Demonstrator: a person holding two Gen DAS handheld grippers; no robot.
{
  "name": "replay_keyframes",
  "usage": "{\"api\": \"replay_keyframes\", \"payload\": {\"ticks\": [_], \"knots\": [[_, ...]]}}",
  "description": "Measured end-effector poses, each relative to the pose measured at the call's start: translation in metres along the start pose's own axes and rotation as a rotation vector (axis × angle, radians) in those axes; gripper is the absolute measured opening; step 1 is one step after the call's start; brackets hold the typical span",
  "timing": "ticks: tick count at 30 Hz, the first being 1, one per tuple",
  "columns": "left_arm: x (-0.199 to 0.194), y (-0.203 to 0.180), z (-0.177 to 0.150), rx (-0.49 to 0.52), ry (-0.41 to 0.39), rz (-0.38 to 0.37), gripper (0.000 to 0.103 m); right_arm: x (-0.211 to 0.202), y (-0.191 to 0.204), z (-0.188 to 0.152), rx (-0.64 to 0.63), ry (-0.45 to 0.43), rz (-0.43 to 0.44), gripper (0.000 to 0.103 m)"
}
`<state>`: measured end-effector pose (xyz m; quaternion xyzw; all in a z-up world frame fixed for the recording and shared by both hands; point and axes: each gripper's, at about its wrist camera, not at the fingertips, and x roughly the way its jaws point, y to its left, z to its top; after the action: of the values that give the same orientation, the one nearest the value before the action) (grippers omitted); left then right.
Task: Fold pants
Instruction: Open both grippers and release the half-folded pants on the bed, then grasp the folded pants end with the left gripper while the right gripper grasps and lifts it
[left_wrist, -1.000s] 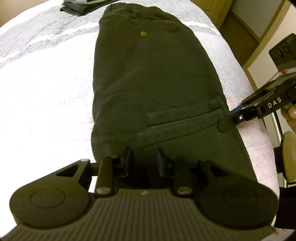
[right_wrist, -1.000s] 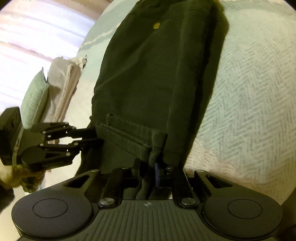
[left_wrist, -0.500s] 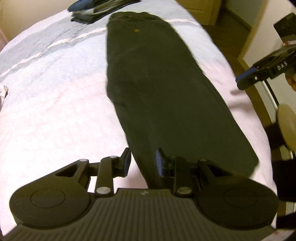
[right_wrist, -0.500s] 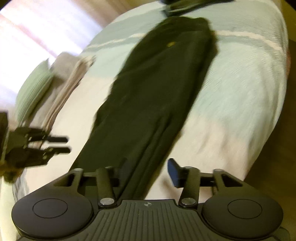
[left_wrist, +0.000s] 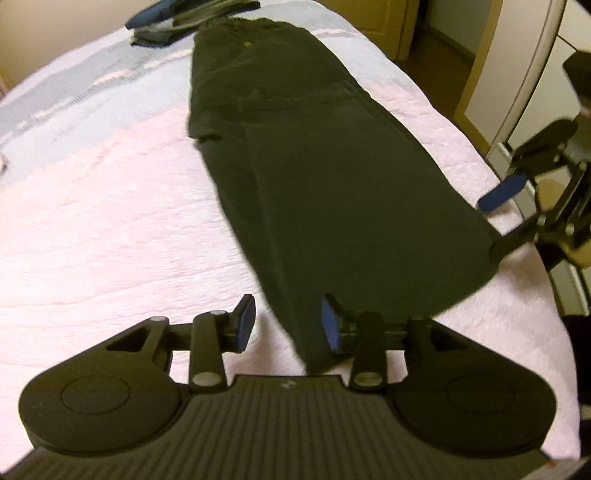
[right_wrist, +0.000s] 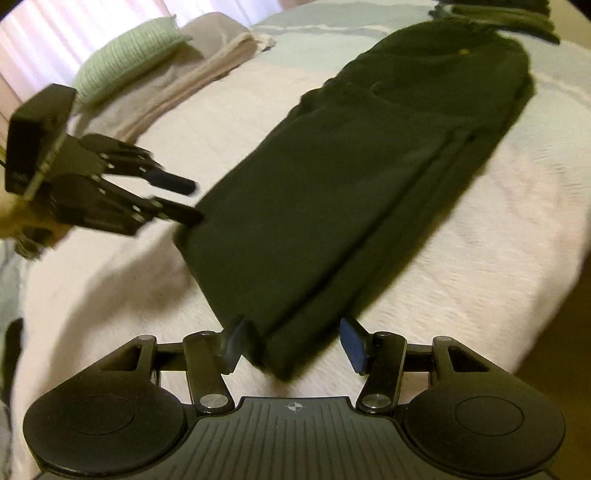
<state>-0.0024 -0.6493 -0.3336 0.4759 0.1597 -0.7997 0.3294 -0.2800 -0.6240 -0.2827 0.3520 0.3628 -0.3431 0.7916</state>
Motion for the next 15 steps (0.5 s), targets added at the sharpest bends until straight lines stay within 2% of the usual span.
{"api": "replay_keyframes", "payload": {"ticks": [1, 2, 3, 5, 10, 13, 15], "knots": [[-0.008, -0.002, -0.002, 0.024, 0.002, 0.019, 0.030, -0.007, 0.008, -0.001, -0.045, 0.003, -0.047, 0.055], [-0.015, -0.004, -0.003, 0.056, -0.002, 0.032, 0.030, -0.013, 0.017, -0.005, -0.094, 0.003, -0.076, 0.061], [-0.023, -0.009, -0.005, 0.096, -0.013, 0.039, 0.033, -0.016, 0.028, -0.007, -0.142, 0.002, -0.096, 0.069], [-0.031, -0.019, -0.010, 0.190, -0.038, 0.055, 0.043, -0.018, 0.057, -0.011, -0.270, -0.005, -0.121, 0.074], [-0.024, -0.060, -0.020, 0.482, -0.088, 0.064, 0.060, 0.024, 0.113, -0.033, -0.707, -0.015, -0.264, 0.074], [-0.012, -0.084, -0.038, 0.641, -0.105, 0.076, 0.068, 0.057, 0.117, -0.045, -0.870, 0.033, -0.319, 0.074], [0.003, -0.093, -0.043, 0.727, -0.117, 0.092, 0.068, 0.068, 0.114, -0.049, -0.936, 0.017, -0.340, 0.073]]}}
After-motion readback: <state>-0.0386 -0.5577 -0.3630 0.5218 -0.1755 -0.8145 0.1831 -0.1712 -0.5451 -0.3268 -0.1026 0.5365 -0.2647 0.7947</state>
